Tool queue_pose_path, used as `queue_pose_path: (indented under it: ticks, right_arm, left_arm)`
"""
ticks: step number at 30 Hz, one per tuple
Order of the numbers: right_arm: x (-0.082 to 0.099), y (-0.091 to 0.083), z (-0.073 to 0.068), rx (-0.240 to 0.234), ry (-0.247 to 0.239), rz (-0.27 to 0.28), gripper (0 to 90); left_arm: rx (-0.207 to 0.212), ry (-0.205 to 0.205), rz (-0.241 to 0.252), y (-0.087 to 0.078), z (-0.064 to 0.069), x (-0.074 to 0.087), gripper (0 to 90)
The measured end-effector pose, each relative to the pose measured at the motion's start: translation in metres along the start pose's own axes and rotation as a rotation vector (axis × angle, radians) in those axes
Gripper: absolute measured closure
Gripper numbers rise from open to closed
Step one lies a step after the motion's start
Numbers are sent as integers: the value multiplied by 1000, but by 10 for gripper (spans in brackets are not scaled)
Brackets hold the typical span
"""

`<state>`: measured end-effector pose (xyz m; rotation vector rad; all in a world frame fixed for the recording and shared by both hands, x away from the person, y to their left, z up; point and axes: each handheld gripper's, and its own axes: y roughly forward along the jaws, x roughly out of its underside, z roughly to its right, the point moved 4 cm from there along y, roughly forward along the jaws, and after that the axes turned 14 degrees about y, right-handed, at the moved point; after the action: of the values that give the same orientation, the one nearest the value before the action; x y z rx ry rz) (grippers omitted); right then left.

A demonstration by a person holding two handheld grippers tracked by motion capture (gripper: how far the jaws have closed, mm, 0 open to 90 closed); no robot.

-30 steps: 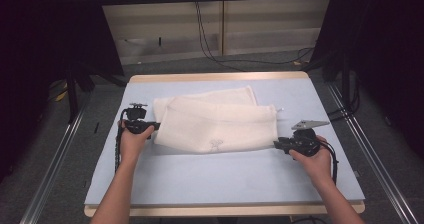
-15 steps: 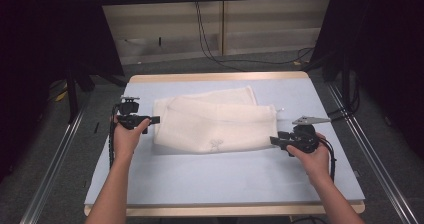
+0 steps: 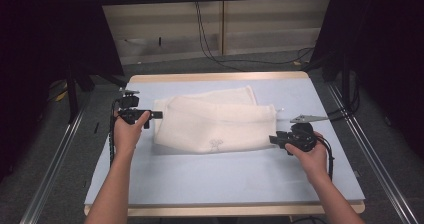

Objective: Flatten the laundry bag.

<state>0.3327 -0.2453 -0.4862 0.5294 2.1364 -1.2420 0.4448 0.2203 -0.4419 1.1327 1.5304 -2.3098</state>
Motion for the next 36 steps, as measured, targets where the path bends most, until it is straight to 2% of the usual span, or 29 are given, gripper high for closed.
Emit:
queue_pose_path:
  ticks: [5,7,9,10,11,14,20,23,24,26,30,32,33,34,36]
  right_arm:
    - [-1,0,1,8,0,-8,648]
    - [-1,0,1,5,-6,-8,663]
    - [0,0,1,7,-3,-9,665]
    - [0,0,1,9,-3,-11,665]
    - [0,0,1,9,-4,-10,665]
    - [0,0,0,14,-7,-11,670]
    - [1,2,0,29,-21,-14,684]
    - [1,2,0,29,-21,-16,690]
    - [1,2,0,29,-21,-15,691]
    - [0,2,0,31,-20,-15,700]
    - [0,2,1,31,-19,-13,714]
    - [-1,2,0,30,-16,-13,721]
    - [-1,2,0,28,-18,-14,724]
    - [-1,2,0,28,-18,-13,727]
    - [-1,1,0,26,-18,-13,730]
  left_arm:
    - [19,1,-5,-1,4,-4,336]
    - [7,10,2,-2,6,-6,336]
    - [-7,6,-11,-2,5,-7,335]
    - [4,7,-12,-2,5,-7,334]
    - [8,2,-13,0,5,-7,333]
    - [-6,21,-24,2,3,-6,328]
    - [-16,-1,-26,-4,-5,-5,322]
    - [-5,-2,-18,-4,-5,-5,308]
    - [12,2,-16,-4,-5,-6,300]
    - [28,-14,1,-3,-1,-7,295]
    - [62,-15,5,2,6,-10,285]
    - [69,5,-6,5,9,-12,284]
    - [80,-6,3,7,13,-13,284]
    - [79,2,2,9,14,-14,288]
    - [78,20,-16,11,17,-15,329]
